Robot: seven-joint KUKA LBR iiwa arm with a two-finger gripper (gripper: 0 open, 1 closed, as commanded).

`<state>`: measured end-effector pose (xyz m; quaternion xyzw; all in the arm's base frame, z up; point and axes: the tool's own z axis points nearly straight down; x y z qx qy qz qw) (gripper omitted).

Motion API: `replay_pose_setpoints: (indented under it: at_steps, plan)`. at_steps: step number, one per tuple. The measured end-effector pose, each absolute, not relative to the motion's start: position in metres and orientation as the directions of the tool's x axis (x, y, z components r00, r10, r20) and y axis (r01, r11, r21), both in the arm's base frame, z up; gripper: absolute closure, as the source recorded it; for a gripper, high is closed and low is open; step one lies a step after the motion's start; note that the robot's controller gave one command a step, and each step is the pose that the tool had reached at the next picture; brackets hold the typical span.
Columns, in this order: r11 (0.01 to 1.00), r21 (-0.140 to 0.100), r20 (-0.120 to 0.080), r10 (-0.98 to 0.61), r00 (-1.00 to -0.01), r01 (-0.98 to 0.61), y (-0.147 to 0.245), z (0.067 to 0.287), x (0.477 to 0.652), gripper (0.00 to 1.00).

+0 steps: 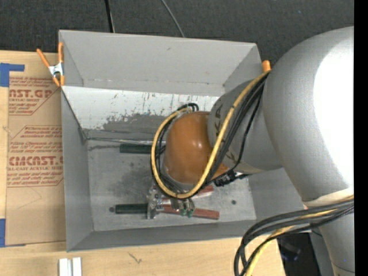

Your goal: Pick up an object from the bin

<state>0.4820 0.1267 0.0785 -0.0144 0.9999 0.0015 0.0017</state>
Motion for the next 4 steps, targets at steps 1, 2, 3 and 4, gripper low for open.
replay_pose_setpoints:
  at_steps: [1,2,3,4]
  plan:
    - [1.000,0.003,-0.003,-0.028,-1.000,-0.028,0.127,0.078,0.482,1.00]
    - [0.999,-0.001,0.007,-0.033,-0.999,-0.033,0.125,0.138,0.480,1.00]
    - [0.999,0.001,-0.001,-0.033,-0.999,-0.033,0.127,0.229,0.492,1.00]
    - [0.999,0.001,-0.001,-0.033,-0.999,-0.033,0.127,0.229,0.492,1.00]
